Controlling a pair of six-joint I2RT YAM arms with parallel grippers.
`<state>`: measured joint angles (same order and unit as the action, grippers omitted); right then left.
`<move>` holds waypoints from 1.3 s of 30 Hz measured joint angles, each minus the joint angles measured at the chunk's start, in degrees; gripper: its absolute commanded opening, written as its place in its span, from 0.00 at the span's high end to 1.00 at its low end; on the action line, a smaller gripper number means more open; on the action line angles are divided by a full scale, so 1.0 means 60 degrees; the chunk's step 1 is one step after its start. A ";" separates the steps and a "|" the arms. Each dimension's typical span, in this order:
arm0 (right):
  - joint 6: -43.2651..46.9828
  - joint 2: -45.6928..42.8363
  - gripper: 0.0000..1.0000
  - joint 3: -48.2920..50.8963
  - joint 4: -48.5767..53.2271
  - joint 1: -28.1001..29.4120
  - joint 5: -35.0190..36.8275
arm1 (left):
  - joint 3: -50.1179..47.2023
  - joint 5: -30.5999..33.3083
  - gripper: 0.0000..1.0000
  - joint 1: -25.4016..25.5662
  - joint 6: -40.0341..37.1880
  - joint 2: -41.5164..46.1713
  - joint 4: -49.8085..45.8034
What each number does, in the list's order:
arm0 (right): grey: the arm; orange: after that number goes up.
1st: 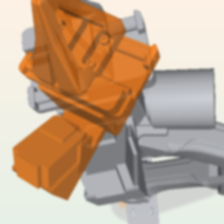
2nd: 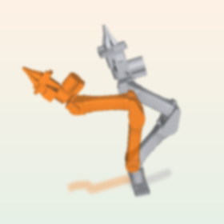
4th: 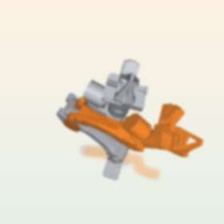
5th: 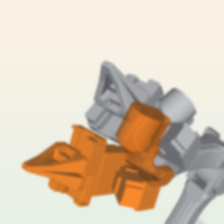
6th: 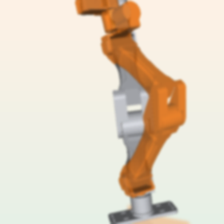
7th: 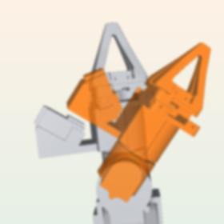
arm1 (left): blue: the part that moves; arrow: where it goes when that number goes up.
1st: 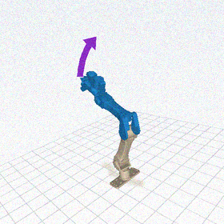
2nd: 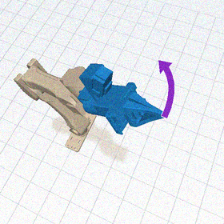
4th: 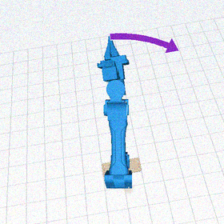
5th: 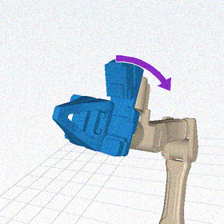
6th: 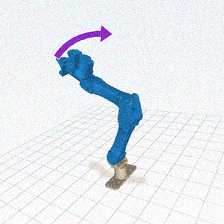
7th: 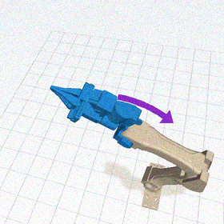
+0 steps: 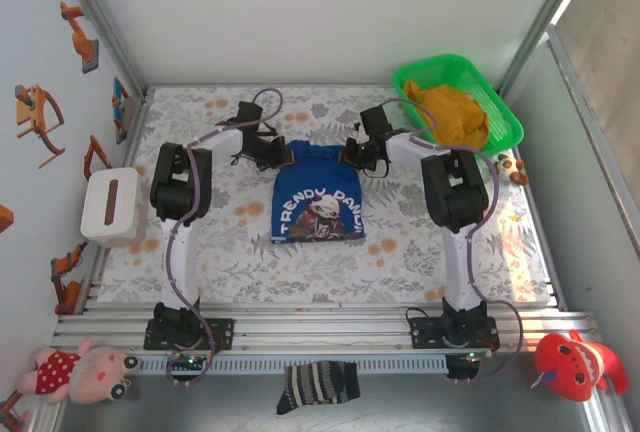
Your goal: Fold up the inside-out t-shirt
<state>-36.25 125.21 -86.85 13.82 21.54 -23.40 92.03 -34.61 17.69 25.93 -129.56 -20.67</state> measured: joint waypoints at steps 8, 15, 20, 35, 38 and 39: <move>-0.1075 -0.0867 1.00 0.0477 -0.0965 -0.0157 -0.0798 | -0.1428 -0.0725 1.00 -0.0430 0.1628 0.1366 0.2339; -0.1938 -0.0670 1.00 -0.1749 -0.1293 -0.0470 -0.1209 | 0.0710 -0.0889 1.00 -0.0732 0.2222 0.1304 0.2769; -0.2098 -0.1035 1.00 -0.2728 -0.1443 -0.0546 -0.1322 | 0.1672 -0.0973 1.00 -0.0820 0.2328 0.1668 0.2892; -0.3016 -0.5133 1.00 0.5920 -0.4484 0.0455 -0.1071 | -0.5548 -0.0918 1.00 0.0076 0.2444 0.5297 0.4747; -0.3155 -0.5023 1.00 0.7042 -0.4725 0.0667 -0.0962 | -0.6550 -0.0656 1.00 0.0244 0.2412 0.5293 0.4721; -0.3158 -0.4980 1.00 0.7111 -0.4736 0.0670 -0.0929 | -0.6677 -0.0572 1.00 0.0288 0.2382 0.5293 0.4699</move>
<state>-55.20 95.33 -44.18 -14.59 25.56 -28.97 51.96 -38.04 19.42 40.23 -97.80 7.53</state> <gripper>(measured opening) 0.059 0.058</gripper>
